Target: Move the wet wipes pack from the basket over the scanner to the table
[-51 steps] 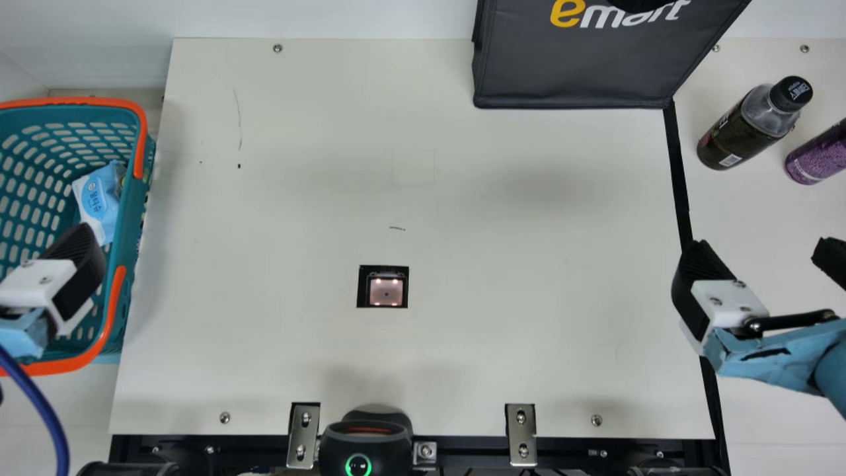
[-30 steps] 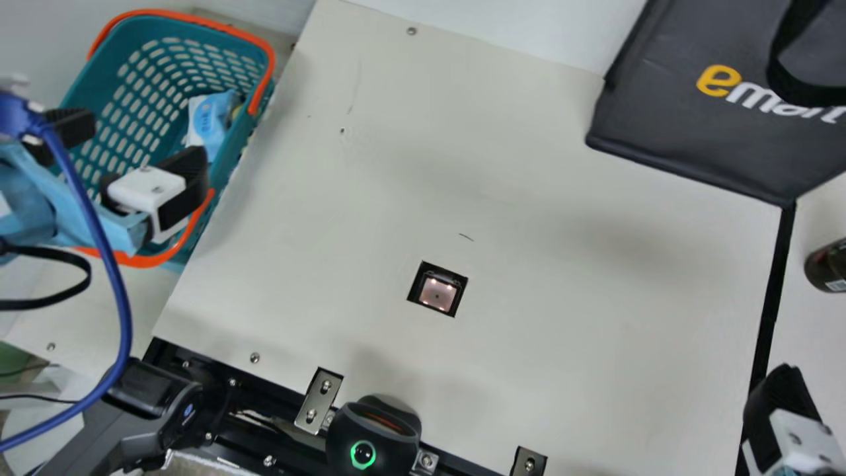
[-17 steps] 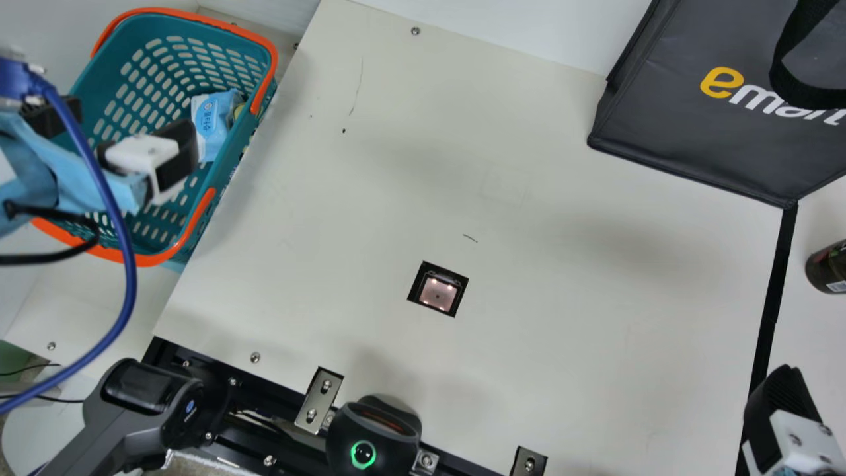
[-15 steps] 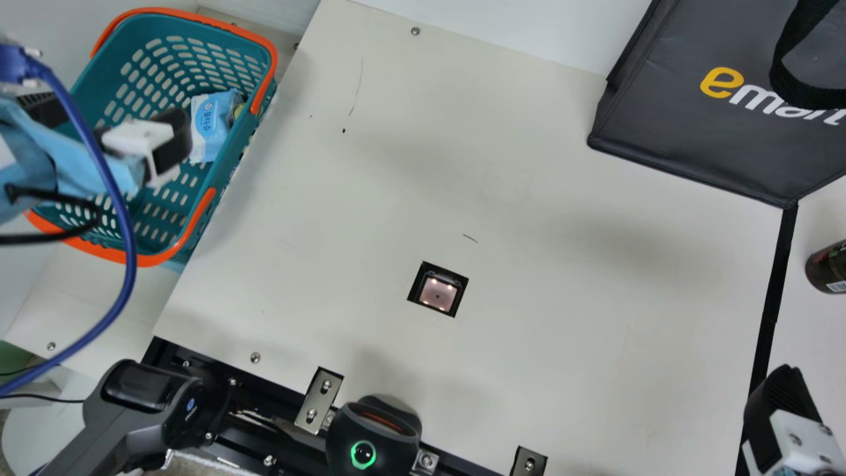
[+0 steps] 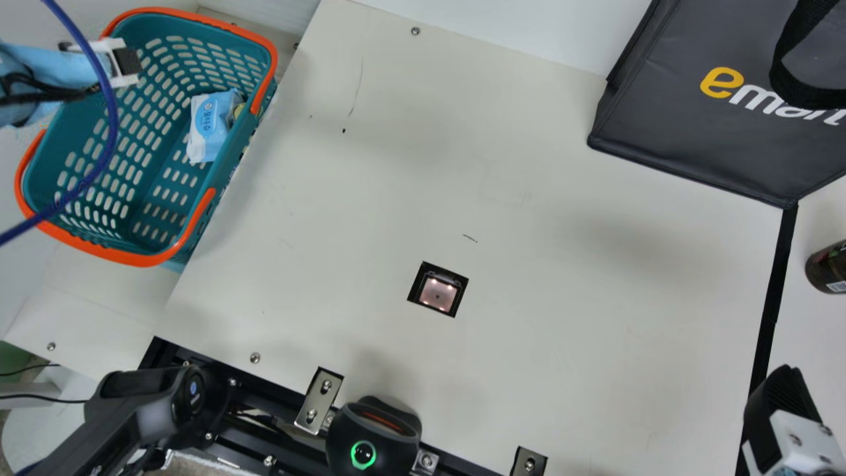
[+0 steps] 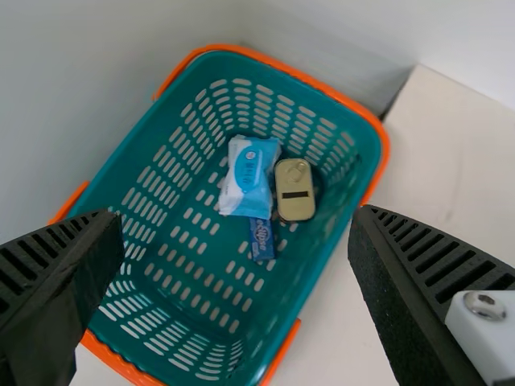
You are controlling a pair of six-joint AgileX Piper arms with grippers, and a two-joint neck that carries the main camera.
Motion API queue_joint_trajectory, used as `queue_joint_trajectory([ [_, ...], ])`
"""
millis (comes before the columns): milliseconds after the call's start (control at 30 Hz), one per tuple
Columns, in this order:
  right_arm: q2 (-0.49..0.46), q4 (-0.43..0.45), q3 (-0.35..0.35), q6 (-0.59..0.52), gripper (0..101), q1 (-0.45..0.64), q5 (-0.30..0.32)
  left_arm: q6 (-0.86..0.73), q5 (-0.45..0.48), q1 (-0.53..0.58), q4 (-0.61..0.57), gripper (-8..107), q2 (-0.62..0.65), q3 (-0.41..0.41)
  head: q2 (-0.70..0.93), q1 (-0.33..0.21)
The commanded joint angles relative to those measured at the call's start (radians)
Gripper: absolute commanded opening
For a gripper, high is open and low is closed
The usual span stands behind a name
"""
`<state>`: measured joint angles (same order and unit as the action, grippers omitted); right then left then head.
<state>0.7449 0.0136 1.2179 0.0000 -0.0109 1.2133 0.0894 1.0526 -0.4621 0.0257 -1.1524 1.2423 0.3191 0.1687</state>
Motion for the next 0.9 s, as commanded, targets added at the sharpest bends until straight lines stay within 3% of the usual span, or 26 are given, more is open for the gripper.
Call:
queue_joint_trajectory([
  [0,0.000,0.000,0.000,0.000,95,0.000,0.000,-0.054,-0.023,-0.043,-0.031,90,-0.052,-0.008,0.002,-0.030],
  [333,0.000,0.000,0.000,0.000,95,0.000,0.000,-0.271,-0.170,-0.145,-0.130,90,-0.220,-0.092,0.002,-0.030],
  [867,0.000,0.000,0.000,0.000,95,0.000,-0.001,-0.458,-0.348,-0.213,-0.269,90,-0.458,-0.160,0.002,-0.030],
])
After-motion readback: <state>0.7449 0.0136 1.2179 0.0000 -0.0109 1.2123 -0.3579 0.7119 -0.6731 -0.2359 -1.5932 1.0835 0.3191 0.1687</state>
